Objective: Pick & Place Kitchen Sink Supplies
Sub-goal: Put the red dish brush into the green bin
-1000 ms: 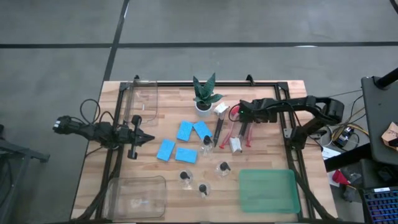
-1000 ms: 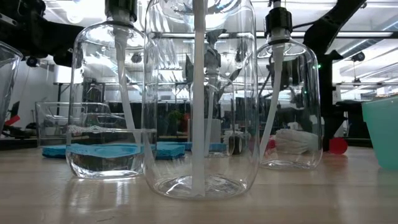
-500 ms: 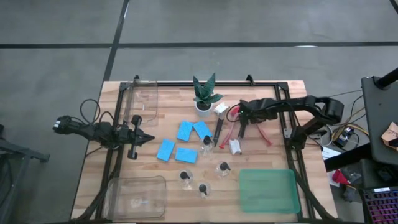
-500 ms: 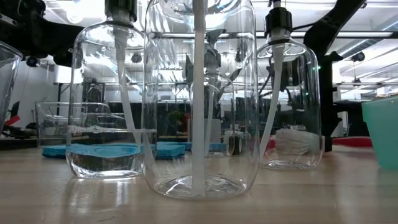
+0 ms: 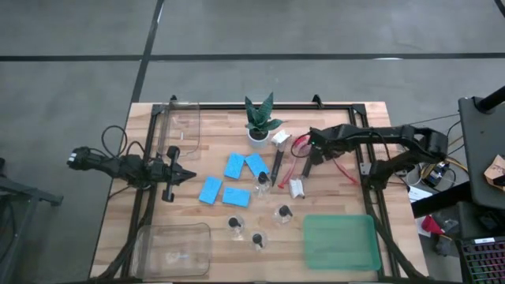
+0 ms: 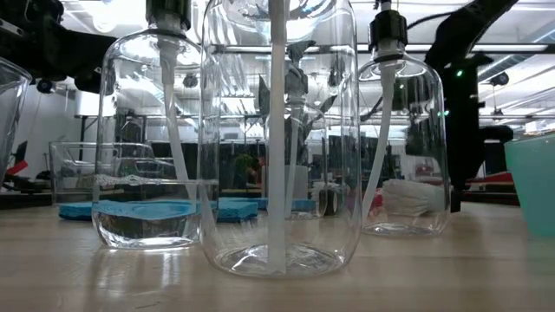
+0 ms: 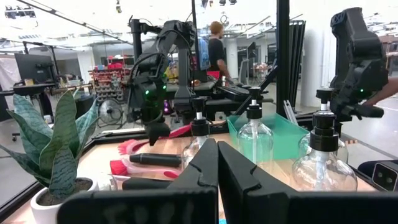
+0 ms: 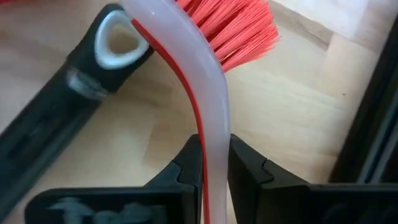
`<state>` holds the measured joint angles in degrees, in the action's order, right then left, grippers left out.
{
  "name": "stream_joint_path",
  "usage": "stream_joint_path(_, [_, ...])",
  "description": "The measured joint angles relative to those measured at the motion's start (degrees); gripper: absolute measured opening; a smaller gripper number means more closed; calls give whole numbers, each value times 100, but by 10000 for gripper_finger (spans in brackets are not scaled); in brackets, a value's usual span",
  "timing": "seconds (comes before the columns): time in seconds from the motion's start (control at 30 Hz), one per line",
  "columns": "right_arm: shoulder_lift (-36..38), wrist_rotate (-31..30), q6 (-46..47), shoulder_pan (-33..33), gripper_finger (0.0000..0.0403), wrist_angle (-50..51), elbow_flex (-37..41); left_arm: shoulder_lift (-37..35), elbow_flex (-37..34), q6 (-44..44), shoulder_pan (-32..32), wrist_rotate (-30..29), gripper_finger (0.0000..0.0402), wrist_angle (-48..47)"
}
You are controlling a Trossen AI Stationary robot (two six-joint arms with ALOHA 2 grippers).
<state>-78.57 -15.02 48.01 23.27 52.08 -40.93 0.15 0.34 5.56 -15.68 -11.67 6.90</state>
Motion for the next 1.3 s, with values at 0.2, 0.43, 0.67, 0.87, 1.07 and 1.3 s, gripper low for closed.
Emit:
stream_joint_path(0.2, [947, 12, 66, -297, 40, 297, -7, 0, 0, 0, 0, 0, 0, -5])
stream_joint_path(0.43, [2140, 785, -32, -1171, 40, 323, -9, -1, 0, 0, 0, -1, 0, -25])
stream_joint_path(0.67, [2915, 1103, 1097, -2607, 40, 249, -11, 1, 0, 0, 0, -1, 0, -22])
stream_joint_path(0.87, [2819, 1058, 2219, -4020, 40, -118, -11, 2, 0, -2, 0, -1, 0, -4])
stream_joint_path(1.07, [2287, 1021, 2944, -5145, 40, -248, -403, 1, 0, -1, 0, -1, 0, -4])
stream_joint_path(1.3, [1198, 738, 3157, -5959, 40, -16, -1328, -1, 0, -1, 0, 1, 0, -7])
